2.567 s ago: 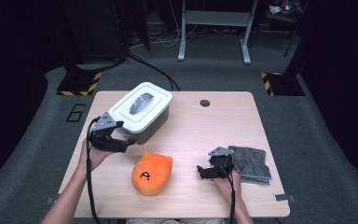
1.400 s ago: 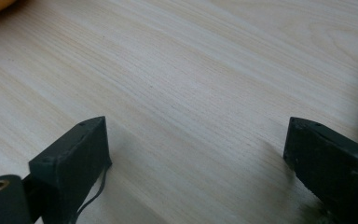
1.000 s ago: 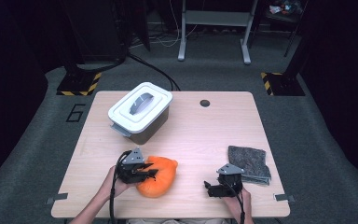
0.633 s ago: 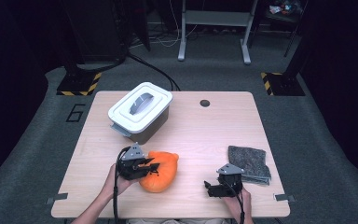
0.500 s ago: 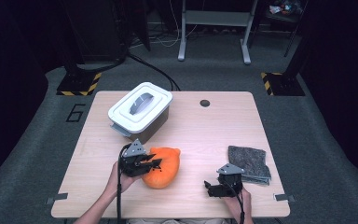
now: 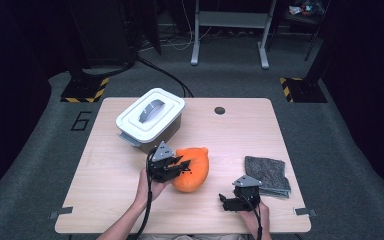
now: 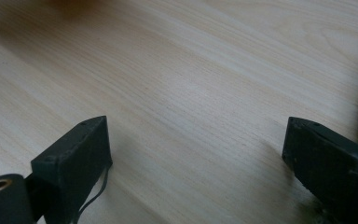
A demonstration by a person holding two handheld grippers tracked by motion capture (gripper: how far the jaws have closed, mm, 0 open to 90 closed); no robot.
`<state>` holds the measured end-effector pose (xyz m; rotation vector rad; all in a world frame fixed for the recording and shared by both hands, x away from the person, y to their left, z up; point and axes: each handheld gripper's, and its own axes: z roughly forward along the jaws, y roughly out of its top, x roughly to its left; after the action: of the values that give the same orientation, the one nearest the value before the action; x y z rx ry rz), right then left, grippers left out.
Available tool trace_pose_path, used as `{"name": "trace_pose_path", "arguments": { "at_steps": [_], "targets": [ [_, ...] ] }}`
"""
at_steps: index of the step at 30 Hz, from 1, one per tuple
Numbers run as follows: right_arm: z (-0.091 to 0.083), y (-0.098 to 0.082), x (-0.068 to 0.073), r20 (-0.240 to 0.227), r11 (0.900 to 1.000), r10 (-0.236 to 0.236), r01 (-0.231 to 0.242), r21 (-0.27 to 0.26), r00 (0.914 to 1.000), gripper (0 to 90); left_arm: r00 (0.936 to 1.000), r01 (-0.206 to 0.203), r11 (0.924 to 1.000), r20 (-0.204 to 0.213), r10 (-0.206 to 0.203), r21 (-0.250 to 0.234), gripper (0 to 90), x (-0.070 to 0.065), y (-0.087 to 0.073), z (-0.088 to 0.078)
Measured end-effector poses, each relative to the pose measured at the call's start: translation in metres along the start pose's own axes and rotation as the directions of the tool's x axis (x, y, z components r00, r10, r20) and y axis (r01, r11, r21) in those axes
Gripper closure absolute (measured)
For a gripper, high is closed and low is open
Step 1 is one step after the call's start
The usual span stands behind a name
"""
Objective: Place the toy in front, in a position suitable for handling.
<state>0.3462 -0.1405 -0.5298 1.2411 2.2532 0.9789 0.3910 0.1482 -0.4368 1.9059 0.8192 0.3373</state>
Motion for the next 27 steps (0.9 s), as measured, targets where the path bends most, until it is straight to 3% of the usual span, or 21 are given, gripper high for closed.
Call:
{"name": "trace_pose_path", "arguments": {
  "at_steps": [9, 10, 15, 19, 27],
  "targets": [
    [0.0, 0.0, 0.0, -0.002, 1.0, 0.0, 0.0, 0.001, 1.0, 6.7, 0.9992, 0.017, 0.9998, -0.037, -0.018, -0.006, 72.5, -0.009, 0.008, 0.025],
    [0.0, 0.0, 0.0, 0.002, 1.0, 0.001, -0.001, 0.0, 1.0, 6.7, 0.9987, 0.036, 0.9993, -0.036, -0.036, -0.007, 72.3, -0.011, 0.007, 0.031],
    [0.0, 0.0, -0.001, -0.001, 1.0, -0.014, 0.014, 0.003, 0.9999, 6.8, 0.9982, 0.045, 0.9975, -0.042, -0.043, 0.054, 70.3, -0.011, -0.005, 0.053],
    [0.0, 0.0, -0.001, -0.001, 1.0, -0.012, 0.012, 0.002, 0.9999, 6.8, 0.9987, 0.024, 0.9982, -0.046, -0.022, 0.055, 64.7, -0.011, -0.006, 0.053],
    [0.0, 0.0, 0.0, 0.003, 1.0, 0.006, -0.006, 0.001, 1.0, 6.7, 0.9995, 0.0, 0.9982, -0.031, 0.002, 0.061, 41.7, -0.006, 0.0, 0.045]
  ]
}}
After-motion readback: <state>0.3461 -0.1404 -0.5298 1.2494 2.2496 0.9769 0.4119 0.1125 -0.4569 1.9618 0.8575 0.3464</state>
